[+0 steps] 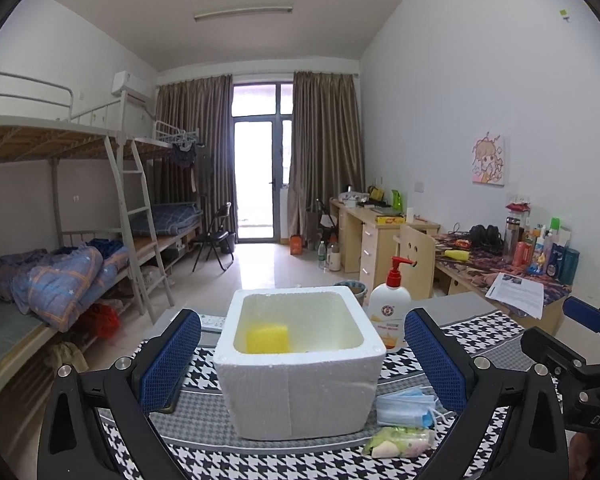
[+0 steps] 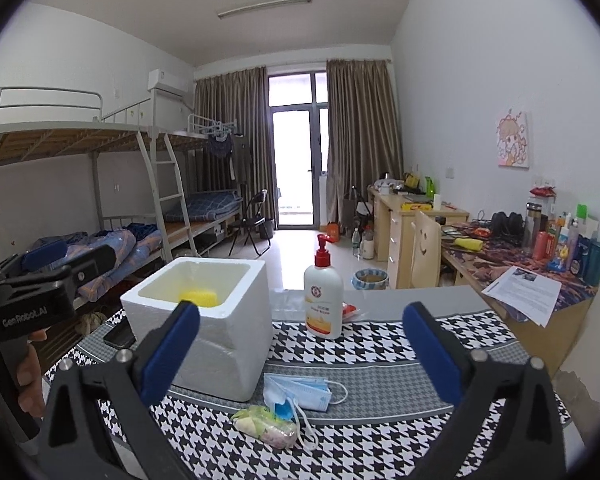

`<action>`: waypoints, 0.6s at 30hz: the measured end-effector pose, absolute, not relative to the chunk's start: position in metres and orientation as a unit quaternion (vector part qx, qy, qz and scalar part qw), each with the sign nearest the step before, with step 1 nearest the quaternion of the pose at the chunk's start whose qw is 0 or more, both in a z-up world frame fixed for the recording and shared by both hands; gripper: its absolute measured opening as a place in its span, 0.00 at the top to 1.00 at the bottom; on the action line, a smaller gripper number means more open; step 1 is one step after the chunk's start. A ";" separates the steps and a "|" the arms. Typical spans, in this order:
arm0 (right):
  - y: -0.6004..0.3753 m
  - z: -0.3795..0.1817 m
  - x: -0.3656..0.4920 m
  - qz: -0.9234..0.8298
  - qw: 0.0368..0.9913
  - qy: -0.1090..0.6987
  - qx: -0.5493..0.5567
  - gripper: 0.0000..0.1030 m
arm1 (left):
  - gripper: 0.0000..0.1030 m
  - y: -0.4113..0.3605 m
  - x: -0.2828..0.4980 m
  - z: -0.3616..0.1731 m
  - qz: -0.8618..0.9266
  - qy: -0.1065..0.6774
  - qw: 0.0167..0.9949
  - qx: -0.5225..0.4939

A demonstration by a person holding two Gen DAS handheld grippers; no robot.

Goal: Organize soft objects

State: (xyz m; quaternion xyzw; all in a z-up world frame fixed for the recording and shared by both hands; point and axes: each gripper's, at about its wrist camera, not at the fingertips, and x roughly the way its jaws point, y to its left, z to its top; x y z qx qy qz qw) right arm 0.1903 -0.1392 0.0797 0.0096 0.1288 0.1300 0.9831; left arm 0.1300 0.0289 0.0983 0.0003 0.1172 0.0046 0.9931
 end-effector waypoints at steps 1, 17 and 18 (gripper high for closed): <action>-0.140 0.079 0.187 0.129 0.984 0.127 0.010 0.00 | 0.01 0.028 0.126 0.098 0.005 0.114 0.993 0.000; -0.144 0.072 0.140 0.133 0.986 0.105 0.004 0.00 | 0.01 0.016 0.076 0.091 0.002 0.097 0.995 0.010; -0.145 0.070 0.137 0.132 0.986 0.105 0.004 0.00 | 0.01 0.015 0.072 0.089 0.002 0.096 0.995 0.011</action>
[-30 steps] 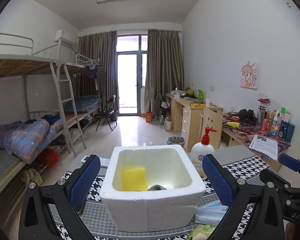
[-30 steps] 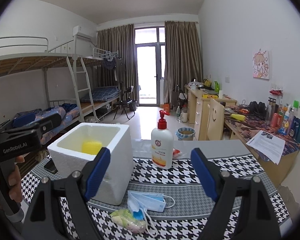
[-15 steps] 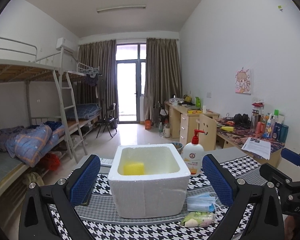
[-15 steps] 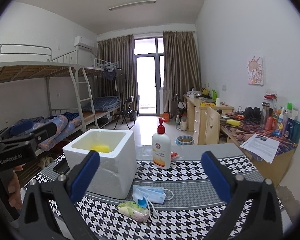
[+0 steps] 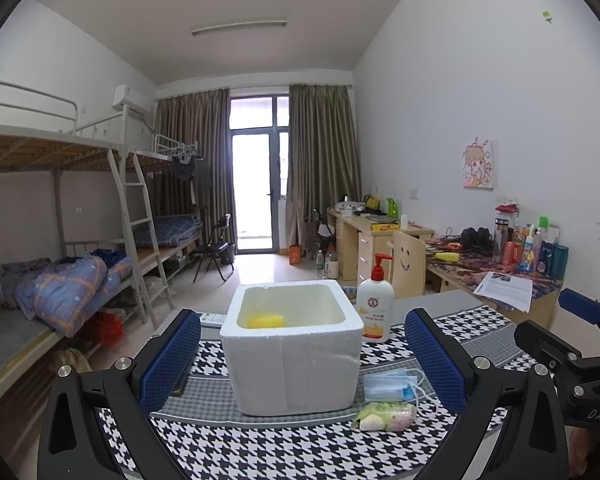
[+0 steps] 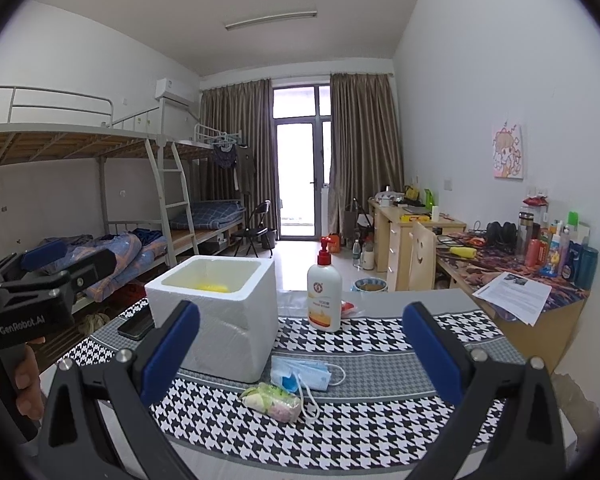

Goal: Organize soft objects

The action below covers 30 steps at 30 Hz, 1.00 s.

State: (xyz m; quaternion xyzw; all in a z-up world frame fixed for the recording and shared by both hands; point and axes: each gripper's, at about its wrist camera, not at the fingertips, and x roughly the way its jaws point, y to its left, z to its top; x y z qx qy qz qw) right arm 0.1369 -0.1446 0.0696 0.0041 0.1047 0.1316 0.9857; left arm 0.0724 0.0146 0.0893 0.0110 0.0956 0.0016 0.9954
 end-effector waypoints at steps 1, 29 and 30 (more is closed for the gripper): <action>-0.145 0.068 0.134 0.131 0.986 0.105 0.004 0.00 | 0.01 0.014 0.070 0.088 0.001 0.095 0.995 0.011; -0.152 0.024 0.082 0.137 0.983 0.126 0.007 0.00 | 0.01 -0.004 0.012 0.032 -0.021 0.113 0.993 -0.002; -0.153 0.022 0.084 0.136 0.982 0.129 0.009 0.00 | 0.01 -0.003 0.012 0.030 -0.024 0.113 0.993 -0.005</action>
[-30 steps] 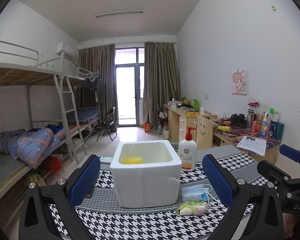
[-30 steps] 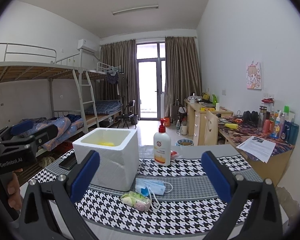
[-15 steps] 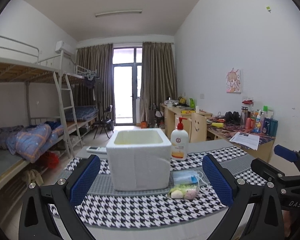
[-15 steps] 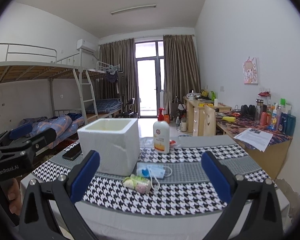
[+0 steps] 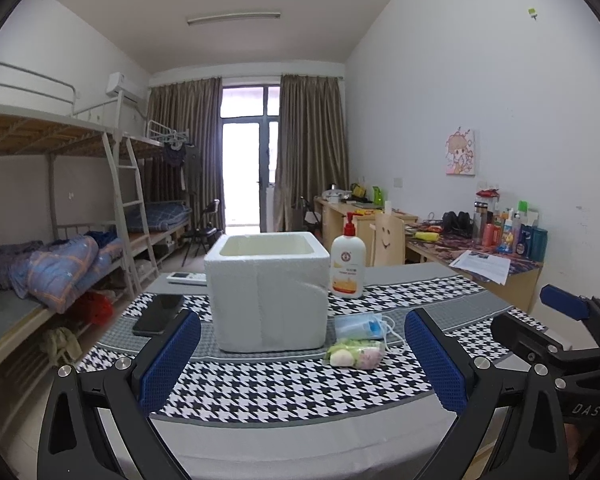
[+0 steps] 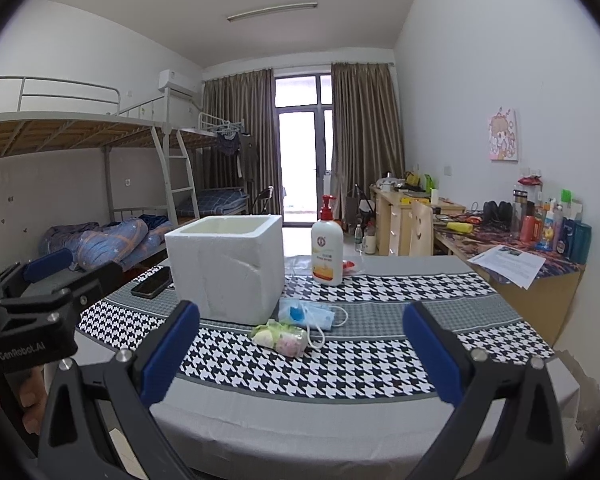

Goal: Organize soft objects
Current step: 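Move the left tool toward the green-printed packet and the right tool toward the blue mask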

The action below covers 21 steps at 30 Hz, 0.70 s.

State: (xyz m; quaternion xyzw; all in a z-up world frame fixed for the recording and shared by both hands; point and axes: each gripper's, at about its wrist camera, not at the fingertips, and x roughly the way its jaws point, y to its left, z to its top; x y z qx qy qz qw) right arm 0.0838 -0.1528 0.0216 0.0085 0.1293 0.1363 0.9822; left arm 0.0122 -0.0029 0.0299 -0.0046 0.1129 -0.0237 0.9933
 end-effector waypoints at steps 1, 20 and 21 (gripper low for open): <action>-0.153 0.019 0.086 0.136 0.982 0.133 0.010 0.00 | 0.01 -0.002 0.013 0.028 -0.026 0.113 0.993 -0.007; -0.155 -0.037 0.138 0.136 0.973 0.184 0.018 0.00 | 0.01 -0.003 0.071 -0.032 -0.035 0.160 0.986 -0.015; -0.155 -0.039 0.142 0.136 0.973 0.188 0.017 0.00 | 0.01 -0.003 0.076 -0.034 -0.036 0.165 0.985 -0.016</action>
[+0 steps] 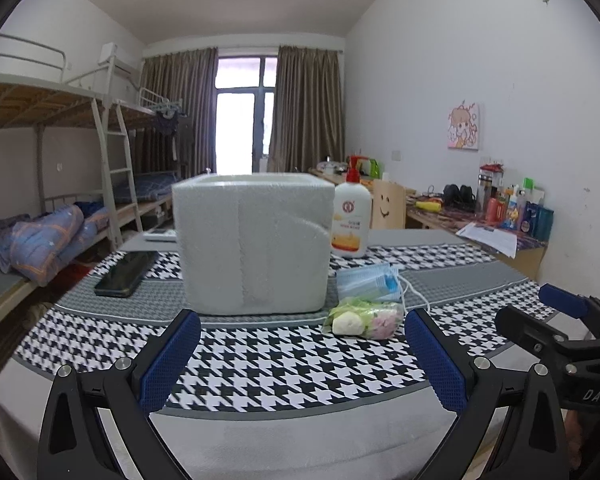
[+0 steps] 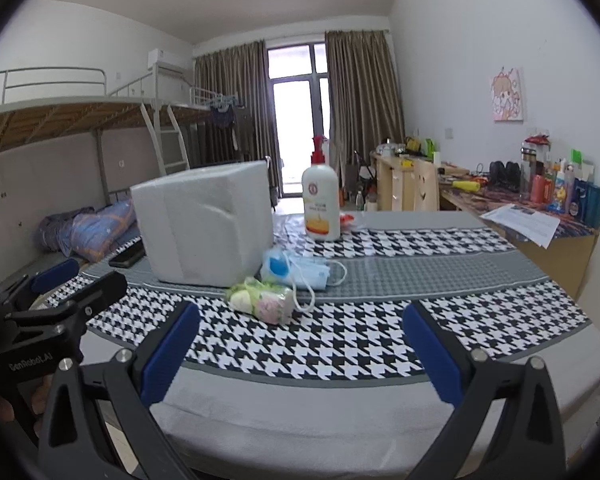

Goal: Organize soft objects
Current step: 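Move the left tool toward the green-printed packet and the right tool toward the blue mask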

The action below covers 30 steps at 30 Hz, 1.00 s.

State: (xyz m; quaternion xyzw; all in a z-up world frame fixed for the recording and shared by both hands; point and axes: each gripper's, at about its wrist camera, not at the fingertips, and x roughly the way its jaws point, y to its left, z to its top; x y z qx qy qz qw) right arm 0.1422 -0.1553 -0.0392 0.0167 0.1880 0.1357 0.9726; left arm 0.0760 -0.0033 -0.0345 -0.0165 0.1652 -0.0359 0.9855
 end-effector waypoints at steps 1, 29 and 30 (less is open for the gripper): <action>-0.156 -0.042 0.147 0.136 0.972 0.193 0.016 0.00 | 0.01 -0.003 0.080 -0.036 -0.036 0.169 0.985 -0.018; -0.186 -0.064 0.208 0.114 0.961 0.253 0.019 0.00 | 0.01 -0.054 0.172 -0.061 -0.118 0.281 0.952 0.038; -0.188 -0.065 0.210 0.112 0.960 0.255 0.020 0.00 | 0.01 -0.053 0.175 -0.063 -0.122 0.285 0.950 0.039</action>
